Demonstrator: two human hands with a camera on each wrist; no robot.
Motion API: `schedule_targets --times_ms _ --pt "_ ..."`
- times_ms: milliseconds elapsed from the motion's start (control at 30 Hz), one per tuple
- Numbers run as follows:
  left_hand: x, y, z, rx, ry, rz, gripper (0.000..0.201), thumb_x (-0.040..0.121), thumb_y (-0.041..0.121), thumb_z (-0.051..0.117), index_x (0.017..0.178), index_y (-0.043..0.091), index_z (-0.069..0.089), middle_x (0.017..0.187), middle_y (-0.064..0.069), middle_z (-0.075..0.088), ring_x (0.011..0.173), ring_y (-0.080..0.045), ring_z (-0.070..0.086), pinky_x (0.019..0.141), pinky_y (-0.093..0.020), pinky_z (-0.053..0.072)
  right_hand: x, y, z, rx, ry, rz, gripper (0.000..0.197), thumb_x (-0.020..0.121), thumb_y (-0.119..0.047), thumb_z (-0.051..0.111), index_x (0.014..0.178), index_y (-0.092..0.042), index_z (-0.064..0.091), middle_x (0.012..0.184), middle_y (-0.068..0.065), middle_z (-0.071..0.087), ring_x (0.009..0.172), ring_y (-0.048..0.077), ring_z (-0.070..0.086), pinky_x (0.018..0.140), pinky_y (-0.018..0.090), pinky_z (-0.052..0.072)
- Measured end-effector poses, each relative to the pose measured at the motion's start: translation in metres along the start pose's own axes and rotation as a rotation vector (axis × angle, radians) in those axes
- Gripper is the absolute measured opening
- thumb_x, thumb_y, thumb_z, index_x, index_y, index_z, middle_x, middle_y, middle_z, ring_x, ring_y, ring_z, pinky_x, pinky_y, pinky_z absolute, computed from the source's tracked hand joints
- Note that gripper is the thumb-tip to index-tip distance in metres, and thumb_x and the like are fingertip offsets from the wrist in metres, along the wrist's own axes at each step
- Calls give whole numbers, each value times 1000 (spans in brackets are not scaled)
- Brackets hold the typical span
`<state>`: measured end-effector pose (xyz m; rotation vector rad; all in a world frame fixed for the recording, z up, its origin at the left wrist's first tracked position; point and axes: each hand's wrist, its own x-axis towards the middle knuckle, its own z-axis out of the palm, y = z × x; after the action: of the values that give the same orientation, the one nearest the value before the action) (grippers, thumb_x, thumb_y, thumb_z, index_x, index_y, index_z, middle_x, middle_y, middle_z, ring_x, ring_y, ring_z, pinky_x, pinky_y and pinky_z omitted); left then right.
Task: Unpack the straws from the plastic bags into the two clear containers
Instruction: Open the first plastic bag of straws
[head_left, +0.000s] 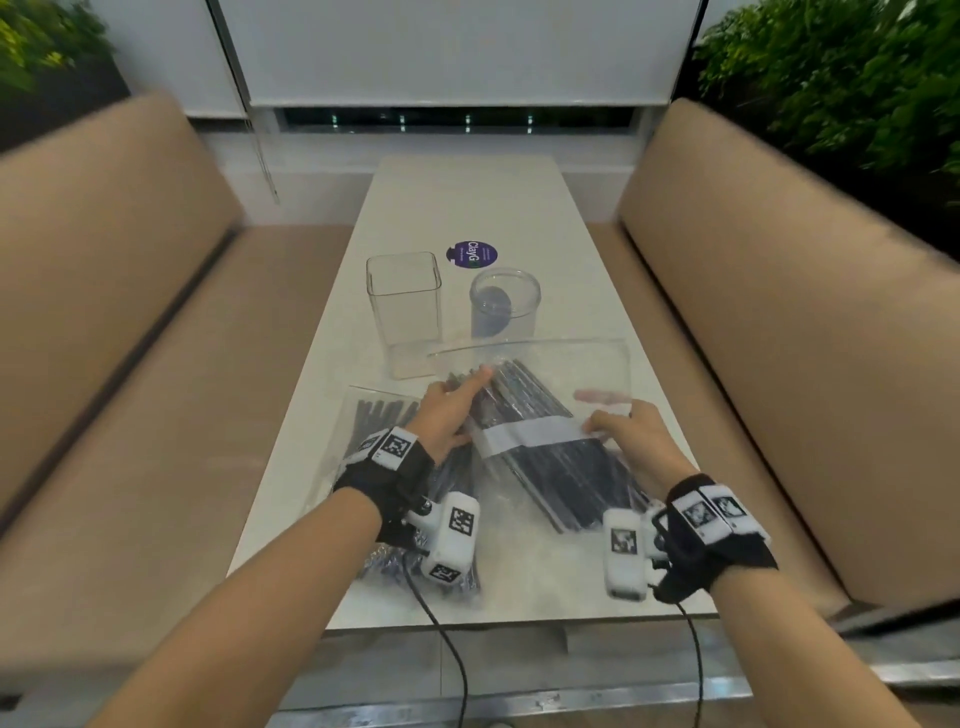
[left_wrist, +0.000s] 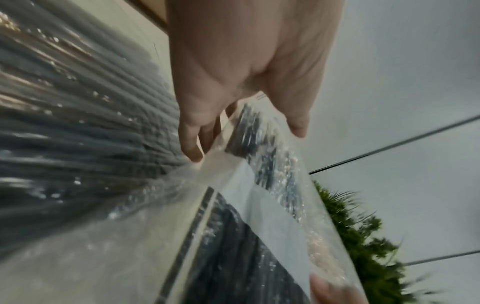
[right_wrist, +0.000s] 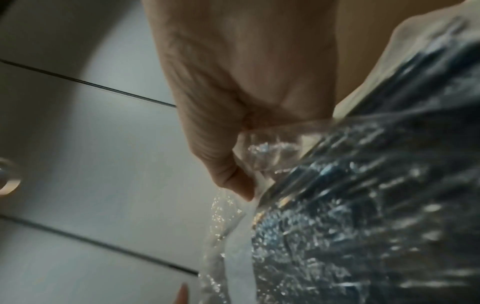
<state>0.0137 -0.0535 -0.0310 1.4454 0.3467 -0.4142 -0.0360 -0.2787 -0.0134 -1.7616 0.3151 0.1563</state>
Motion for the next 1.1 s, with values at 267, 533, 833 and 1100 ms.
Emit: schedule_targets --times_ms 267,533,833,1100 --pt "-58 94 -16 -133 -101 437 17 98 28 52 99 15 63 82 4 73 73 -6 68 66 -21 53 -101 -48 -26 -333 -423 -391 42 81 -11 75 115 -36 67 112 -14 70 102 6 67 89 22 53" --pt "-122 128 -15 515 -332 777 13 97 28 54 89 34 61 75 12 60 71 -12 54 69 -28 43 -90 -121 -38 -61 -165 -525 22 97 -15 52 113 -20 66 97 13 71 78 19 67 78 35 56" --pt "-132 113 -4 430 183 870 20 83 25 72 93 34 58 98 8 60 75 -3 52 71 -20 40 -82 -140 42 -78 32 -718 9 84 -12 68 93 -14 69 64 -11 61 59 14 61 61 36 52" --pt "-166 145 1 248 -27 823 18 92 18 65 85 2 68 78 -16 69 70 -21 68 69 -31 60 -100 -165 63 -64 -13 -832 14 85 -16 69 80 -7 59 69 2 64 63 24 66 63 45 59"
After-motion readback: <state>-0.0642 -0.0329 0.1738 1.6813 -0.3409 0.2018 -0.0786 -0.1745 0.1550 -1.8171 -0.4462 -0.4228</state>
